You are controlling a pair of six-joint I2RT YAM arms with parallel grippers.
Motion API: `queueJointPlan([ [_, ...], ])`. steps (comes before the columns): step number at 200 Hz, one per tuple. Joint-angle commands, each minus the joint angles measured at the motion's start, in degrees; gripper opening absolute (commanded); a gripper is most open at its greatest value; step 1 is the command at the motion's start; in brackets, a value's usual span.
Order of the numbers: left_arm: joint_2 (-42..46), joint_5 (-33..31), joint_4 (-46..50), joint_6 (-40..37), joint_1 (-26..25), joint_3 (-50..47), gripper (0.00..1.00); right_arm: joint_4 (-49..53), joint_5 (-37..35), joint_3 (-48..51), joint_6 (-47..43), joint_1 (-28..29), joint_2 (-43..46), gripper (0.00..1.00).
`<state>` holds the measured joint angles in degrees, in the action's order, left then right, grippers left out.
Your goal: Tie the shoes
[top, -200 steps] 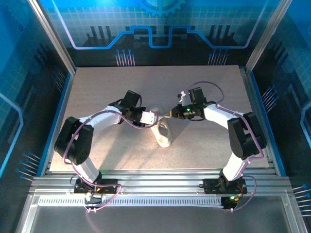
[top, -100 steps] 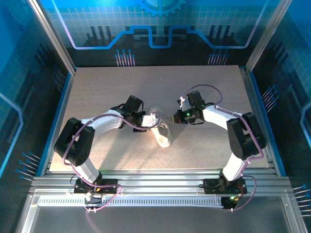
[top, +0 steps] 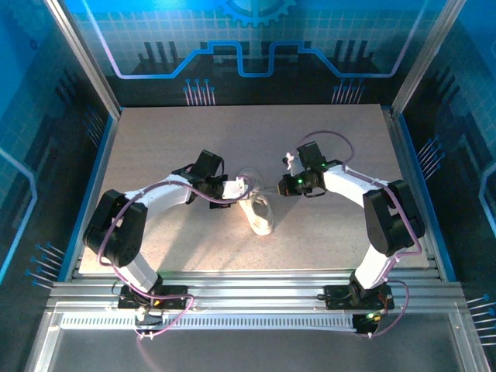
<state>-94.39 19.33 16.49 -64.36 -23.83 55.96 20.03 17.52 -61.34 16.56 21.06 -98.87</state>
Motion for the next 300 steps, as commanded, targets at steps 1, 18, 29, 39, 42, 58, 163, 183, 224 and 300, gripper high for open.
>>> queueJointPlan([
  [1,0.7,-0.2,4.0,1.2,1.0,-1.8,0.0,4.1,-4.8,-2.3,-2.9,0.0,0.7,0.0],
  [18,0.8,-0.3,4.0,1.5,1.3,-2.1,0.0,5.5,-5.9,-3.2,-3.9,-0.1,0.3,0.0],
  [29,0.8,-0.4,3.9,1.5,1.6,-2.3,0.0,6.2,-6.5,-3.8,-4.6,-0.2,-0.2,0.0],
  [39,0.8,-0.4,4.1,1.5,1.7,-2.3,0.0,7.0,-6.9,-4.4,-5.2,-0.4,-0.7,0.0],
  [42,0.8,-0.4,4.1,1.6,1.8,-2.4,0.0,7.3,-7.0,-4.6,-5.3,-0.4,-0.7,0.0],
  [58,0.7,-0.5,4.2,1.6,1.9,-2.3,0.0,8.4,-7.6,-5.4,-6.0,-0.5,-1.4,0.0],
  [163,0.0,-1.1,4.8,2.9,2.6,-3.4,0.0,13.7,-11.5,-8.3,-8.4,-2.4,-4.0,0.0],
  [183,-0.1,-1.2,4.7,3.4,2.6,-3.7,0.0,13.9,-11.5,-8.4,-8.5,-2.6,-4.3,0.0],
  [224,-0.2,-1.7,4.8,3.9,2.7,-3.8,0.0,14.0,-11.2,-9.0,-9.1,-2.7,-5.1,0.0],
  [300,6.5,-0.3,-4.9,8.7,3.2,-6.5,0.52,6.0,-1.3,-7.2,-5.6,-2.2,4.1,0.15],
])
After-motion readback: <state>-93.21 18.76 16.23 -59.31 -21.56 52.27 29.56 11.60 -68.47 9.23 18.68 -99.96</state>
